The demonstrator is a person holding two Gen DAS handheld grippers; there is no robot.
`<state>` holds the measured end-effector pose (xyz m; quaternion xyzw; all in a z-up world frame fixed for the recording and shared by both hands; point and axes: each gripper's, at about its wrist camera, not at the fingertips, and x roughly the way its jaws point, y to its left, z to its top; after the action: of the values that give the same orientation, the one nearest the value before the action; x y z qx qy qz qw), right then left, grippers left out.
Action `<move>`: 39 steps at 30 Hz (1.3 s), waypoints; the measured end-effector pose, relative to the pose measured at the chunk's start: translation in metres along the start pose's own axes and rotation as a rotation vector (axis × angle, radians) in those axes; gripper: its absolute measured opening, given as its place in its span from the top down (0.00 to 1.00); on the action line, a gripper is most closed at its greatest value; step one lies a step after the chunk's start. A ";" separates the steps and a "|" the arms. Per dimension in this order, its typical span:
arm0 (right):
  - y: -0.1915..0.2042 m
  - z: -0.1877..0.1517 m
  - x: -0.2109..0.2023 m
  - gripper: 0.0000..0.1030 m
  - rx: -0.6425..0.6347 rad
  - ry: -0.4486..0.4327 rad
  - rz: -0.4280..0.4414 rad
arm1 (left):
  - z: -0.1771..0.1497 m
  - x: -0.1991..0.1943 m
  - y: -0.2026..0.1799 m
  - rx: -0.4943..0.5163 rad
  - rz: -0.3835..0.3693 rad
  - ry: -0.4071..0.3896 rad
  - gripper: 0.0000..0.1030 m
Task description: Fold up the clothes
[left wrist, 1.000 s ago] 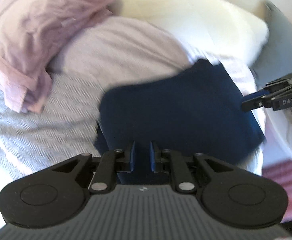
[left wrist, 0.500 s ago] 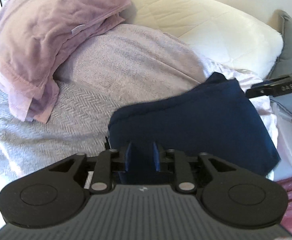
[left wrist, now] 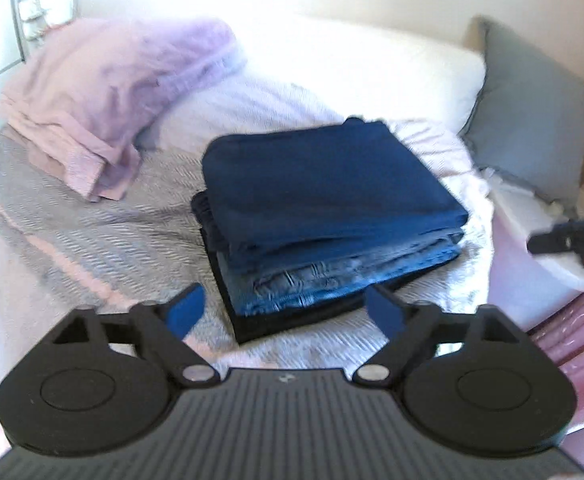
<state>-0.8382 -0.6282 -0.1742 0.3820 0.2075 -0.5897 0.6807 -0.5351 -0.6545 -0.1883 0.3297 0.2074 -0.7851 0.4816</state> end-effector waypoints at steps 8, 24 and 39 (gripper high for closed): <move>0.049 -0.068 -0.085 0.14 0.048 -0.024 -0.109 | -0.036 -0.075 -0.016 -0.092 0.032 0.039 0.02; 0.080 -0.072 -0.136 0.13 -0.019 -0.089 -0.127 | -0.036 -0.128 -0.055 -0.103 0.078 0.008 0.03; 0.089 -0.079 -0.147 0.13 -0.047 -0.094 -0.148 | -0.045 -0.139 -0.057 -0.124 0.081 0.003 0.03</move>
<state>-0.7718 -0.4720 -0.0908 0.3214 0.2169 -0.6507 0.6528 -0.5273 -0.5136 -0.1191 0.3083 0.2430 -0.7501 0.5322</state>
